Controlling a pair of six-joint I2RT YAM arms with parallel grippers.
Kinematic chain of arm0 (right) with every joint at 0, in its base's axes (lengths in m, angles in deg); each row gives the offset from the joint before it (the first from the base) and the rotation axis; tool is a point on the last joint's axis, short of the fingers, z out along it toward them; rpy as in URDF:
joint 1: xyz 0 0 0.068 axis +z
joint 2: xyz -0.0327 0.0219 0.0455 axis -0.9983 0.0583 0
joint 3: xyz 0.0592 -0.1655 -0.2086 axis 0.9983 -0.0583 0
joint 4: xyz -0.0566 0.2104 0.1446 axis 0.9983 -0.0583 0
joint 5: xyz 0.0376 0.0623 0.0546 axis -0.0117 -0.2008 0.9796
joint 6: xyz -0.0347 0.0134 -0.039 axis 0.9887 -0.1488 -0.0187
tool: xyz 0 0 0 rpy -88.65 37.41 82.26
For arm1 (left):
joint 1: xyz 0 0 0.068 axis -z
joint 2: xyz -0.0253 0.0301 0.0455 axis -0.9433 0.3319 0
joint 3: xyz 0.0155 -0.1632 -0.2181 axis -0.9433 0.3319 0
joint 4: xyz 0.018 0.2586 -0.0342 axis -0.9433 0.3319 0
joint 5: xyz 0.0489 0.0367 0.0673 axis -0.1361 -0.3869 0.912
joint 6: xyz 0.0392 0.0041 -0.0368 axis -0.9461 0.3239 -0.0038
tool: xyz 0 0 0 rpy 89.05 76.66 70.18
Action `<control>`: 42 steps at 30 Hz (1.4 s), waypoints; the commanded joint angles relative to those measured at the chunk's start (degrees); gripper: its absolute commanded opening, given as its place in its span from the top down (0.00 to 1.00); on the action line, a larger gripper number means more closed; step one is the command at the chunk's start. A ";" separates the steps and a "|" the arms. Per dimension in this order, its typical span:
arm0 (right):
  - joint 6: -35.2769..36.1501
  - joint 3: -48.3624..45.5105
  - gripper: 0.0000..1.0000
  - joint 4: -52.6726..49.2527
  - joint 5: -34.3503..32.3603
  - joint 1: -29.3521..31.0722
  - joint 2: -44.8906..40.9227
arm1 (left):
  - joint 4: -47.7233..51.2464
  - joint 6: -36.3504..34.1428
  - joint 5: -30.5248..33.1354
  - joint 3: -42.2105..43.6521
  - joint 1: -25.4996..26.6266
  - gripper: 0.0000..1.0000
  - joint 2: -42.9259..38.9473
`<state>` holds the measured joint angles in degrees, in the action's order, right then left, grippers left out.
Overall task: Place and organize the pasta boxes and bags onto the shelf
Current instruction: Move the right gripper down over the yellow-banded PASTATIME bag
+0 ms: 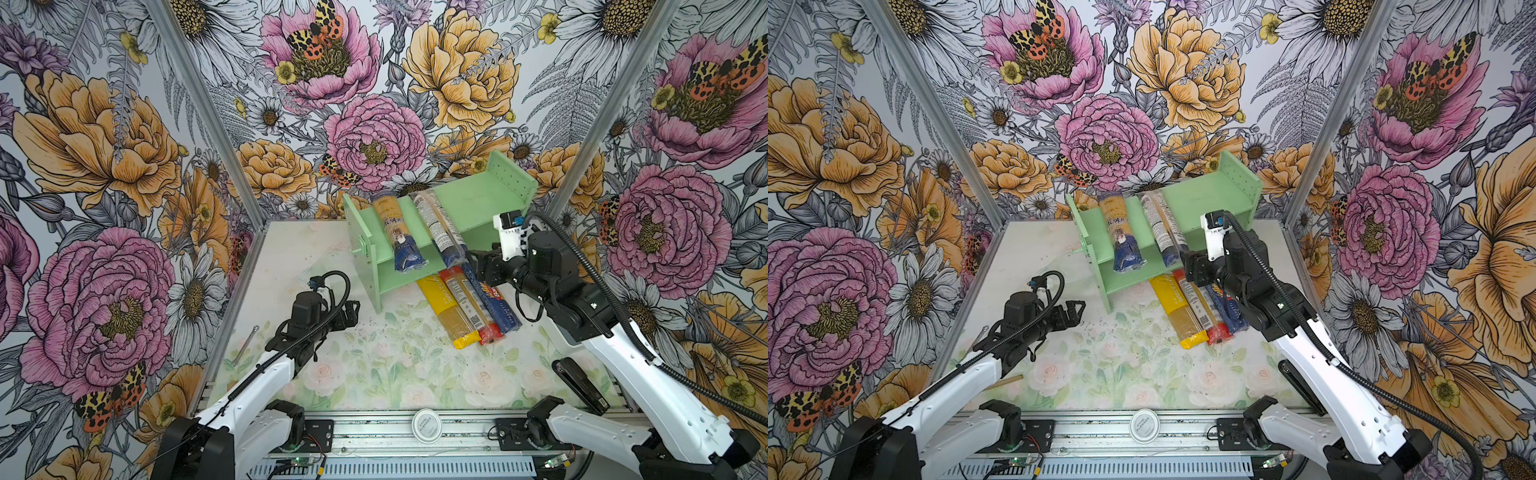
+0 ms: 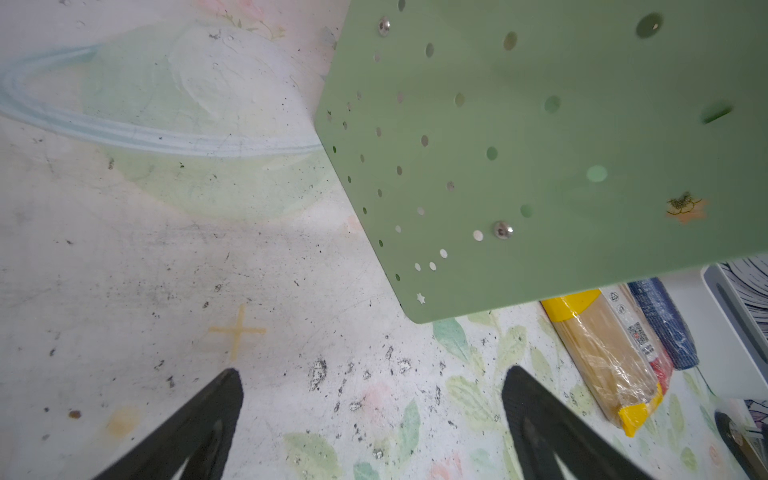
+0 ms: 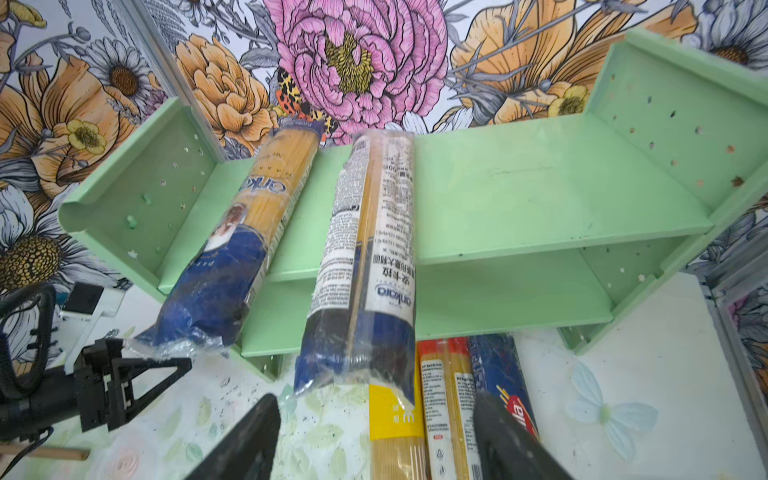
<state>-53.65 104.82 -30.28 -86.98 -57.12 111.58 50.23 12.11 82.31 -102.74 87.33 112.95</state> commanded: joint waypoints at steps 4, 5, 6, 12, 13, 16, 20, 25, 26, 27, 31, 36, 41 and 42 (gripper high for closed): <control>-3.46 -6.49 0.22 -5.31 5.66 -0.34 -4.84 | -1.24 -1.10 -1.36 0.07 -0.34 0.01 0.91; -3.99 -7.60 0.22 -5.35 5.88 -0.31 -5.39 | -1.23 -1.10 -1.46 0.06 -0.33 0.01 0.99; -4.65 -8.87 0.22 -5.31 6.20 -0.22 -5.95 | -1.23 -1.10 -1.46 0.05 -0.31 0.01 1.09; -7.39 -15.03 0.20 -5.27 6.89 -0.25 -7.08 | -1.18 -0.92 -1.67 0.00 -0.20 0.01 1.20; -7.85 -16.05 0.20 -5.08 6.79 -0.22 -7.03 | -1.14 -0.92 -1.68 -0.02 -0.24 0.01 1.18; -8.46 -18.35 0.19 -5.04 6.79 -0.12 -6.56 | -1.07 -0.80 -1.75 -0.01 -0.24 0.01 1.14; -9.00 -21.08 0.18 -4.22 6.87 -0.13 -5.87 | -0.99 -0.77 -1.73 -0.09 -0.22 0.01 1.19; -9.77 -24.58 0.16 -1.47 7.51 -0.02 -5.07 | -0.76 -0.88 -1.54 -0.28 -0.24 0.01 1.21; -9.88 -25.37 0.14 -0.76 7.43 -0.02 -4.83 | -0.77 -0.84 -1.68 -0.28 -0.19 0.01 1.25; -10.12 -26.04 0.12 -0.16 7.35 -0.01 -4.59 | -0.81 -0.84 -1.65 -0.28 -0.25 0.01 1.26; -10.83 -28.41 0.10 2.30 7.92 -0.05 -3.25 | -0.67 -0.75 -1.68 -0.37 -0.23 0.01 1.57; -12.73 -32.57 0.10 6.66 7.93 0.05 -1.30 | -0.20 -0.83 -1.50 -0.48 -0.21 0.01 1.53; -13.72 -34.98 0.09 9.33 7.30 0.16 1.19 | 0.03 -0.98 -1.26 -0.45 -0.25 0.01 1.43; -14.02 -35.33 0.08 9.76 6.72 0.09 1.64 | -0.02 -1.00 -1.34 -0.45 -0.21 0.01 1.44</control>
<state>-66.08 70.09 -24.35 -79.81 -57.12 112.54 50.33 12.11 82.05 -102.74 87.33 114.33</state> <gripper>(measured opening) 0.915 0.987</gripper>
